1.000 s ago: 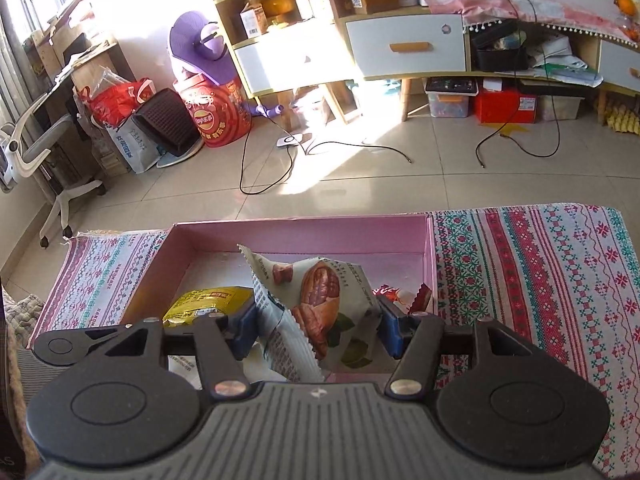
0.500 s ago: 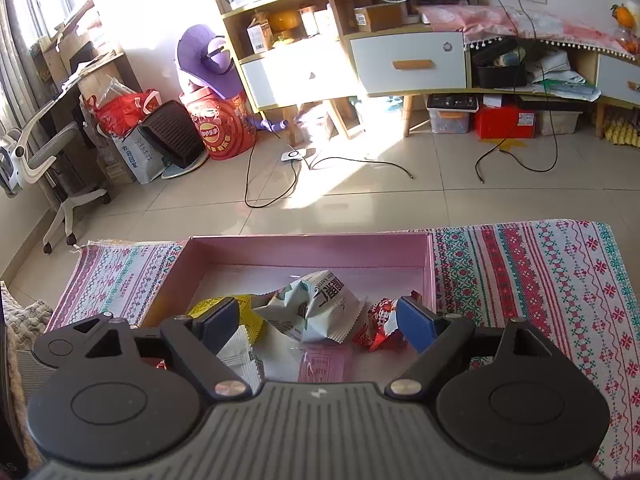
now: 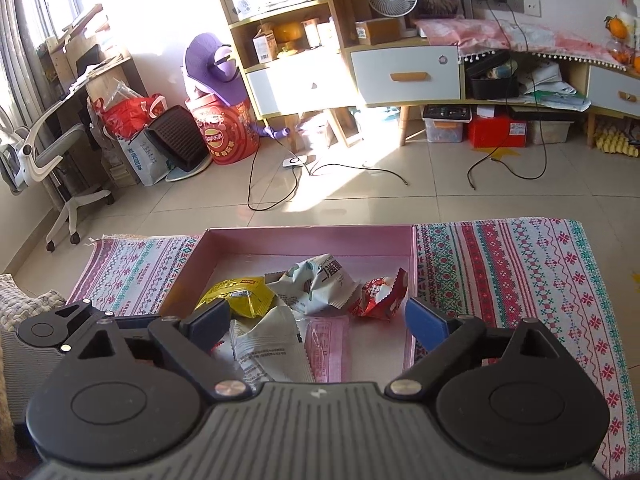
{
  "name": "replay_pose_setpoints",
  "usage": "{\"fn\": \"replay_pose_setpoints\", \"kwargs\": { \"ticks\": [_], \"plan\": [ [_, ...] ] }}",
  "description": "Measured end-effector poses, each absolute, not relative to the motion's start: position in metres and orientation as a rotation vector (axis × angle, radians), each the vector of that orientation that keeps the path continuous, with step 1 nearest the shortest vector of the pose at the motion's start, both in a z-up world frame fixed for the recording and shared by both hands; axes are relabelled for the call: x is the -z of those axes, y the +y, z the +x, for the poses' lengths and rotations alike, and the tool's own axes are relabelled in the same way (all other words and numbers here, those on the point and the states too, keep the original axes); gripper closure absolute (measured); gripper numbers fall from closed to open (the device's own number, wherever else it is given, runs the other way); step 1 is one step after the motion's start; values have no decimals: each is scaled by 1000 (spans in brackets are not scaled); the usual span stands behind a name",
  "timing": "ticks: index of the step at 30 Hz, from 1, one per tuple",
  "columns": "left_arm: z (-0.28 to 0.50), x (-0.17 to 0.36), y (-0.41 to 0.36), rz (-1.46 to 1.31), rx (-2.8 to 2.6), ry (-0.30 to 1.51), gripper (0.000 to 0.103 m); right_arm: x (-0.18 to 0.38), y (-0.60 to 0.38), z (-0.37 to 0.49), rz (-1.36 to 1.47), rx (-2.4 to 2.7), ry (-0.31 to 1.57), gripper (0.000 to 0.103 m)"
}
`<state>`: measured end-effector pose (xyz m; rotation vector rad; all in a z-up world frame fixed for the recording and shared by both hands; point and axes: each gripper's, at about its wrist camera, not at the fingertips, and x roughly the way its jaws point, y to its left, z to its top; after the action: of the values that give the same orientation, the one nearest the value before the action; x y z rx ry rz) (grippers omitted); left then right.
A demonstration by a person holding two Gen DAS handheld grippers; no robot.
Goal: Organize snacks
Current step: 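Open the left tool to drop the white packet while the right tool releases the pecan packet into the box, then move both open tools back toward the snack pile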
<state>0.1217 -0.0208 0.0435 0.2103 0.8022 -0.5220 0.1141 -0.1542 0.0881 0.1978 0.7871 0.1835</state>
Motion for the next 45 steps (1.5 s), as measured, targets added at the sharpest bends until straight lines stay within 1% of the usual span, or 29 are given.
{"fn": "replay_pose_setpoints", "kwargs": {
  "ticks": [13, 28, 45],
  "plan": [
    [89, -51, 6, 193, 498, 806, 0, -92, -148, 77, 177, -208, 791, 7],
    [61, -54, 26, 174, 481, 821, 0, -88, -131, 46, 82, -220, 823, 5],
    [28, -42, 57, 145, 469, 829, 0, -75, -121, 11, 19, -251, 810, 2]
  ]
}}
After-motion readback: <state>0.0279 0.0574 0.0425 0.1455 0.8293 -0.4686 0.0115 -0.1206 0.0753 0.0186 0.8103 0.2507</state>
